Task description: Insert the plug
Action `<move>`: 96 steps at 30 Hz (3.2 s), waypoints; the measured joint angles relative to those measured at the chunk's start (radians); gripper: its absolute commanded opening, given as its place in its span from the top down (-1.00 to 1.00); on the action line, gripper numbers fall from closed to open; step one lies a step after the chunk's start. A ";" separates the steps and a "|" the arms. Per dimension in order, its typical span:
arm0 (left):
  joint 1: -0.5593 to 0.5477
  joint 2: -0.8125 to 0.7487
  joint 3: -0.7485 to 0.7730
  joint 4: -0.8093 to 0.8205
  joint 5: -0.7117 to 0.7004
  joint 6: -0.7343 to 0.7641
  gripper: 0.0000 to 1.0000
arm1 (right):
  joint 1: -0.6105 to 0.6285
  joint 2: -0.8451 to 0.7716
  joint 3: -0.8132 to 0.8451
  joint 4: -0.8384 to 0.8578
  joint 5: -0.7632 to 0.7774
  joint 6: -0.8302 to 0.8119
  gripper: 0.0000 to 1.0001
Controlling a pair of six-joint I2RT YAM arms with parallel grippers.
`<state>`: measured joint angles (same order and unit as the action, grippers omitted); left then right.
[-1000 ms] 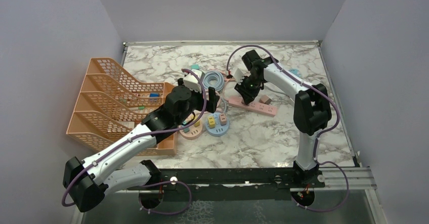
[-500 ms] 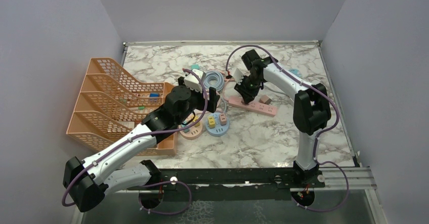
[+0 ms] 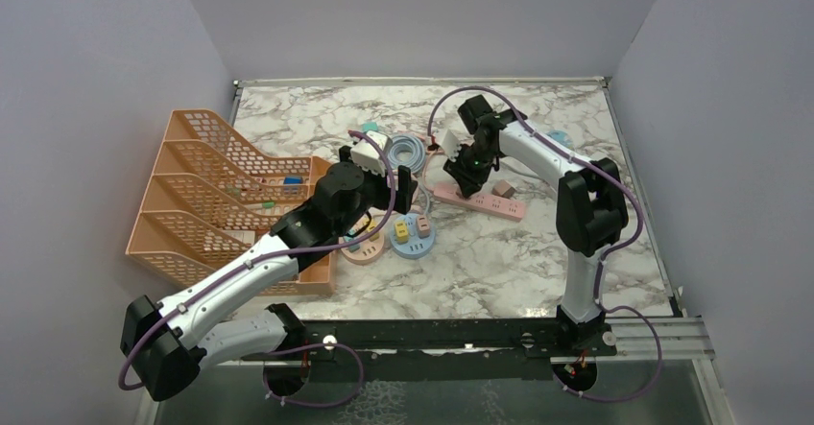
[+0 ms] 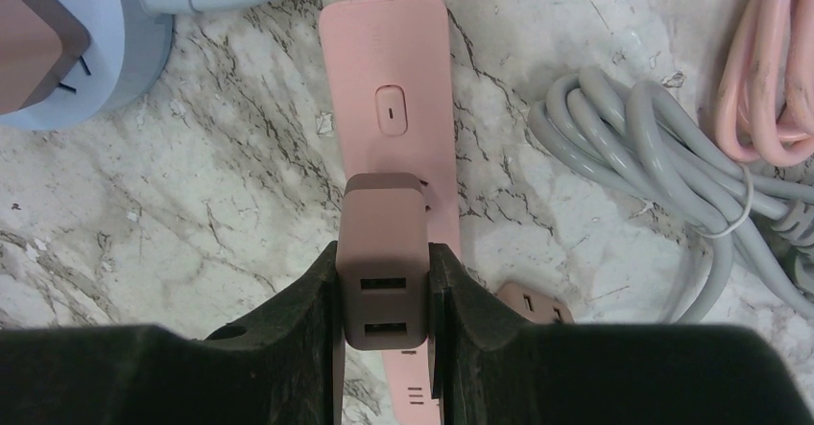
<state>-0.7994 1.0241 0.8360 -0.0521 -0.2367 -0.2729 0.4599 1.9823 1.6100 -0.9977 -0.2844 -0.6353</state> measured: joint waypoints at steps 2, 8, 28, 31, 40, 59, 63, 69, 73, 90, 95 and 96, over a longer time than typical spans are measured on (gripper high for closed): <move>0.000 0.002 -0.001 0.000 0.000 0.000 -0.98 | 0.002 0.000 -0.010 0.007 0.000 -0.005 0.98; 0.000 0.009 -0.002 0.001 0.000 0.000 -0.98 | 0.008 -0.003 -0.023 0.022 0.004 -0.013 0.97; 0.000 0.018 -0.010 0.014 -0.019 0.009 -0.98 | 0.057 0.001 -0.101 0.101 0.134 -0.029 0.98; 0.000 0.018 -0.010 0.014 -0.019 0.020 -0.98 | 0.057 0.000 -0.112 0.112 0.136 -0.038 0.98; 0.000 0.024 -0.006 0.014 -0.030 0.060 -0.98 | 0.049 0.000 -0.083 0.098 0.117 -0.019 0.62; 0.008 0.092 0.106 -0.035 -0.075 0.096 -0.98 | 0.001 -0.243 -0.204 0.216 0.008 0.183 -0.57; 0.008 0.098 0.106 -0.040 -0.083 0.089 -0.98 | -0.005 -0.304 -0.244 0.287 0.023 0.236 -0.56; 0.011 0.106 0.106 -0.042 -0.088 0.050 -0.98 | -0.048 -0.334 -0.267 0.382 0.124 0.402 -0.52; 0.013 0.109 0.106 -0.055 -0.087 0.004 -0.98 | -0.103 -0.337 -0.296 0.419 0.222 0.525 -0.53; 0.013 -0.048 -0.023 -0.048 0.030 -0.167 -0.98 | -0.165 -0.183 -0.371 0.404 0.335 0.632 -0.50; 0.013 -0.045 -0.023 -0.039 0.054 -0.196 -0.97 | -0.166 -0.150 -0.370 0.410 0.373 0.642 -0.31; 0.013 -0.041 -0.023 -0.034 0.054 -0.203 -0.97 | -0.167 -0.141 -0.370 0.413 0.379 0.645 -0.29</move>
<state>-0.7864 0.9829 0.8127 -0.0860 -0.1825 -0.4759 0.2924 1.8416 1.2400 -0.5846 0.0948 0.0093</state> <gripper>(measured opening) 0.990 0.687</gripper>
